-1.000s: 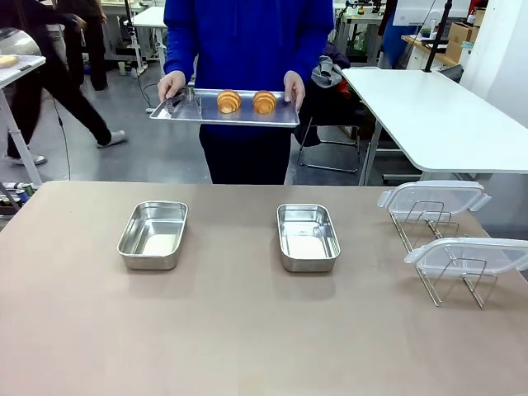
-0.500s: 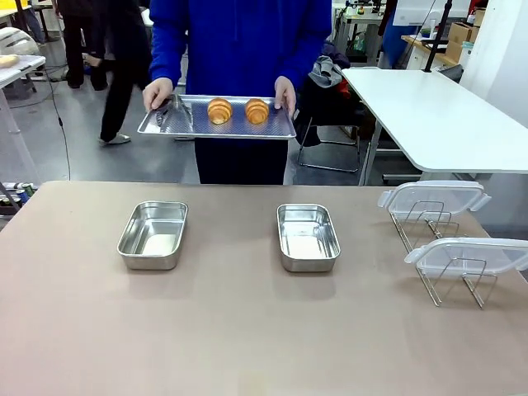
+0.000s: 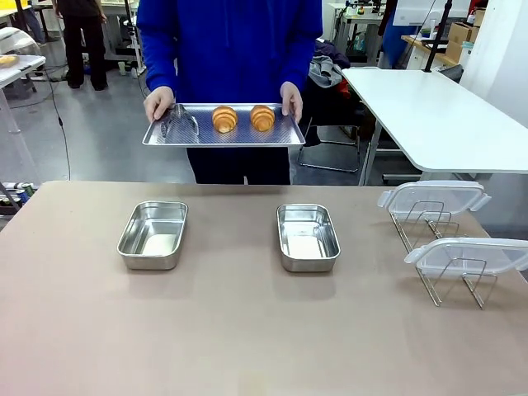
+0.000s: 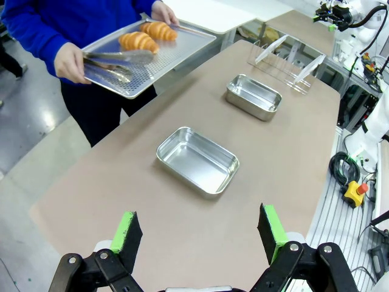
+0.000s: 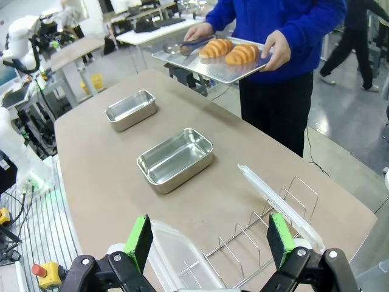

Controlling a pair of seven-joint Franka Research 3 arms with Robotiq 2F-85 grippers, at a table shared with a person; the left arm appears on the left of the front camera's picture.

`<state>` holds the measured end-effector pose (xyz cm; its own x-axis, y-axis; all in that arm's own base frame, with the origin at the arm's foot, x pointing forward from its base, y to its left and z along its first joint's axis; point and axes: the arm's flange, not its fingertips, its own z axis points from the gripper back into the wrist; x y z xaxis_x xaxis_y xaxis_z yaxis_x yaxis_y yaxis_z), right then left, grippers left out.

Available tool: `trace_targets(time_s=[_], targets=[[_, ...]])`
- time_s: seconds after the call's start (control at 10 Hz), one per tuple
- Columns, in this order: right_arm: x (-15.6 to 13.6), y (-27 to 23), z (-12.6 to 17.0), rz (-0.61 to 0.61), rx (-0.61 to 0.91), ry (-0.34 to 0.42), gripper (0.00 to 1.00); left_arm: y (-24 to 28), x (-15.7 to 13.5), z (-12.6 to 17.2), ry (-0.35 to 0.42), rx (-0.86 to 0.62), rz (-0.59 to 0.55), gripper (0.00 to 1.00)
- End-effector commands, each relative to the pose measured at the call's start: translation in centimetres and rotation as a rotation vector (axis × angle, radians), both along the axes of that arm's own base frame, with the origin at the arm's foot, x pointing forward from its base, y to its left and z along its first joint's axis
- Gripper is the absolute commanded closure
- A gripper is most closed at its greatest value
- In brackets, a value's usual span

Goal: Place the bread in airtight containers.
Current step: Lift both Airtight Container.

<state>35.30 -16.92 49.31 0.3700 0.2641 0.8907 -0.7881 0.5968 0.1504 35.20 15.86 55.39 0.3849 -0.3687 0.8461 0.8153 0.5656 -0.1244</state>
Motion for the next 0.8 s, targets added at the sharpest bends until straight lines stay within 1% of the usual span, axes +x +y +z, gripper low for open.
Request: trace_targets(time_s=[0.0,0.4,0.5,0.6,0.7], targets=[[0.4,0.0,0.1,0.006,0.007,-0.035,0.0,0.2,0.0,0.1,-0.015,-0.003,-0.015,0.0],[0.4,0.0,0.1,0.006,0.007,-0.035,0.0,0.2,0.0,0.1,-0.015,-0.003,-0.015,0.0],[0.0,0.0,0.0,0.0,0.0,0.0,0.0,0.0,0.0,0.0,0.0,0.0,0.0,0.0],[1.7,2.1,1.9,0.002,-0.005,0.035,0.0,-1.6,1.5,1.8,0.05,0.044,-0.003,0.0],[3.8,4.9,4.0,0.003,-0.041,0.102,0.0,-3.4,3.5,3.7,0.121,0.102,0.016,0.0]])
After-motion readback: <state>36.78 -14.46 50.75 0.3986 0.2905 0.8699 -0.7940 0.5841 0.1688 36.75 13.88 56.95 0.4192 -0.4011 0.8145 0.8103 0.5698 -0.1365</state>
